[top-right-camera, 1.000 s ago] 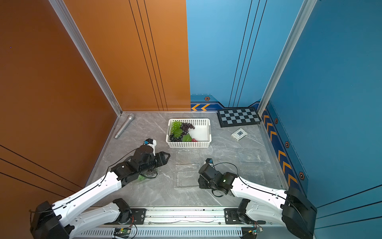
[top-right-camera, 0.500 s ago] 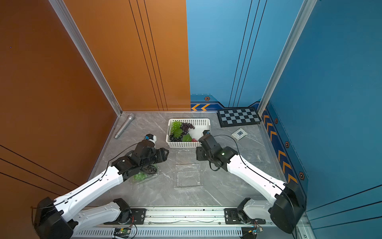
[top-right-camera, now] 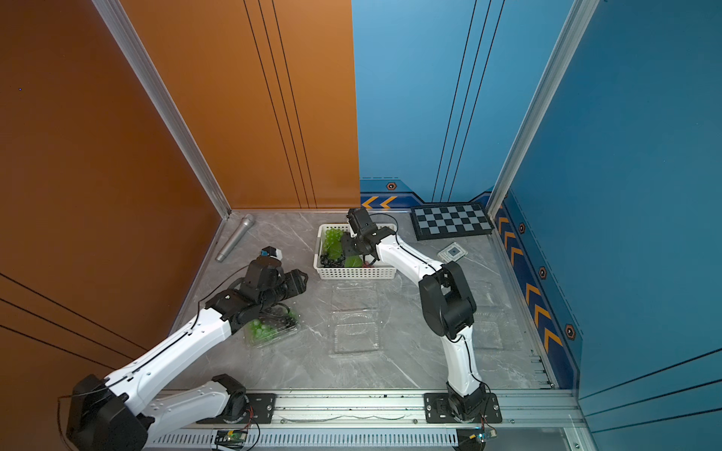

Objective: Pack grapes into containers
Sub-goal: Pick up the grape from the basket.

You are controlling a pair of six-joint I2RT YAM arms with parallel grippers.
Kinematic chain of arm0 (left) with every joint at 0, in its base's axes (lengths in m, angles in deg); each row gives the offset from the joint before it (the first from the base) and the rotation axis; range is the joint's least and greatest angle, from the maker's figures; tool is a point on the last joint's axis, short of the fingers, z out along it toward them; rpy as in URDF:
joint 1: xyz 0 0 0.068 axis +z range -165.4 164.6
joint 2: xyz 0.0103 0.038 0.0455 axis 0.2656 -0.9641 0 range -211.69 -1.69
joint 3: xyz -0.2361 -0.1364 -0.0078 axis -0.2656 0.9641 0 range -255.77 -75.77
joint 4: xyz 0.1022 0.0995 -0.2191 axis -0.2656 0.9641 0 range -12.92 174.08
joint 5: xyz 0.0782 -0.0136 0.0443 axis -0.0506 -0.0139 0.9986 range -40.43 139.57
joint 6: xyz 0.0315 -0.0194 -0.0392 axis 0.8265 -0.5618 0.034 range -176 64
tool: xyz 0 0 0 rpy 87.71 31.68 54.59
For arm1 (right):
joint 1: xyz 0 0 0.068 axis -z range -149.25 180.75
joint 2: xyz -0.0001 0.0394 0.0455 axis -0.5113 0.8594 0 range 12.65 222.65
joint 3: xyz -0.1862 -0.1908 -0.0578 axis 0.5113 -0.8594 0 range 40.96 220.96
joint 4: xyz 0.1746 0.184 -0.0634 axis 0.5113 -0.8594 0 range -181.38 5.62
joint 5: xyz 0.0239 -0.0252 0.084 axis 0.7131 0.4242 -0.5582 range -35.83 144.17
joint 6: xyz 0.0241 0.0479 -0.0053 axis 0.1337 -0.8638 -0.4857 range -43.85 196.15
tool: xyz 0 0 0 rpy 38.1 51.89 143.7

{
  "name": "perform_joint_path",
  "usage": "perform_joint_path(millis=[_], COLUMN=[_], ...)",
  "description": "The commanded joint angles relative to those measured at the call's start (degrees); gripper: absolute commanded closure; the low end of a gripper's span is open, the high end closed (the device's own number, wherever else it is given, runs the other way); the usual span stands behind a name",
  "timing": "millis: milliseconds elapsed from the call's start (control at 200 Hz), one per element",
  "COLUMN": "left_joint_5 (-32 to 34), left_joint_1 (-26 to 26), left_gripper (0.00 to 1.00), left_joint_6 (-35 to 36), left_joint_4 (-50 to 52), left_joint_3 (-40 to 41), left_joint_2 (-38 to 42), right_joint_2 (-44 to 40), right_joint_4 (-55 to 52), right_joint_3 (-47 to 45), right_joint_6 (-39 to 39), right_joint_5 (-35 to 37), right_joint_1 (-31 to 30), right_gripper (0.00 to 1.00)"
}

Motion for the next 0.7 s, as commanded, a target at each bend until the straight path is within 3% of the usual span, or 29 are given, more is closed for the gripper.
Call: perform_joint_path(millis=[0,425,536,631,696], left_joint_5=[-2.9,-7.8,-8.4,-9.0,-9.2], left_joint_1=[1.7,6.7,7.4,8.0,8.3], left_gripper=[0.31,0.31,0.32,0.32,0.32], left_joint_6=[-0.6,-0.6,-0.7,-0.6,-0.6], left_joint_4=[-1.9,-4.0,-4.1,-4.2,-4.3], left_joint_3=[1.5,3.3,3.4,3.6,3.8], left_joint_2=[1.4,0.0,-0.3,-0.4,-0.4], right_joint_2=[5.9,19.3,19.8,19.3,18.5], right_joint_4=[-0.2,-0.2,-0.1,-0.1,0.0], right_joint_3=[6.2,15.8,16.1,16.0,15.6], right_joint_6=[-0.5,-4.9,-5.0,-4.8,-4.5], right_joint_5=[-3.9,-12.0,-11.8,-11.0,-10.4], right_joint_1=[1.4,2.3,2.0,2.0,1.9], right_gripper=[0.39,0.39,0.53,0.76,0.86])
